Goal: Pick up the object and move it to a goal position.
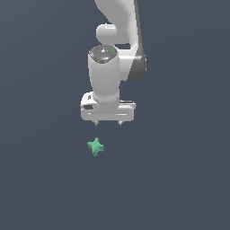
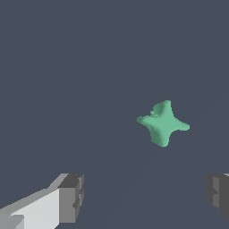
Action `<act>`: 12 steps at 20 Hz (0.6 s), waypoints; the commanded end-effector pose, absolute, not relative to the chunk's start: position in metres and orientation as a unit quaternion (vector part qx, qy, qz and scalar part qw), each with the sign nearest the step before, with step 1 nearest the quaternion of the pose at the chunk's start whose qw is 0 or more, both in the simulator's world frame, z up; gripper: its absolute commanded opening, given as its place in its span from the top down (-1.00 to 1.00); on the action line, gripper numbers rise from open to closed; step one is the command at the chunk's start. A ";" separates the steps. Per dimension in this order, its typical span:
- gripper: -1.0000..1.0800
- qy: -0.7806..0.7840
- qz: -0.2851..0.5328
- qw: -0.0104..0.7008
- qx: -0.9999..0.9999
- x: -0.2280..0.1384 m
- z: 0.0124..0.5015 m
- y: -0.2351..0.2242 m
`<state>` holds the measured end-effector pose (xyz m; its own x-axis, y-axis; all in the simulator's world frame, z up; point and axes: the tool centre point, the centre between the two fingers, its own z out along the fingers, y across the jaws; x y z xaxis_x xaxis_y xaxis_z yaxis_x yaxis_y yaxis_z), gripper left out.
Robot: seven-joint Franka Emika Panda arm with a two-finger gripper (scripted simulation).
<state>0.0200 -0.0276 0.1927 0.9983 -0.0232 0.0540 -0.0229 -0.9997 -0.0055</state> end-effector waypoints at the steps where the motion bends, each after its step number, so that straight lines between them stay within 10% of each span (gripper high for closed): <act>1: -0.92 0.012 -0.027 0.002 -1.000 0.020 0.193 -0.028; 12: -0.92 -0.017 -0.025 0.006 -1.000 0.015 0.201 0.010</act>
<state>0.0158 0.0090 0.2003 0.9982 0.0329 0.0506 0.0335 -0.9994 -0.0118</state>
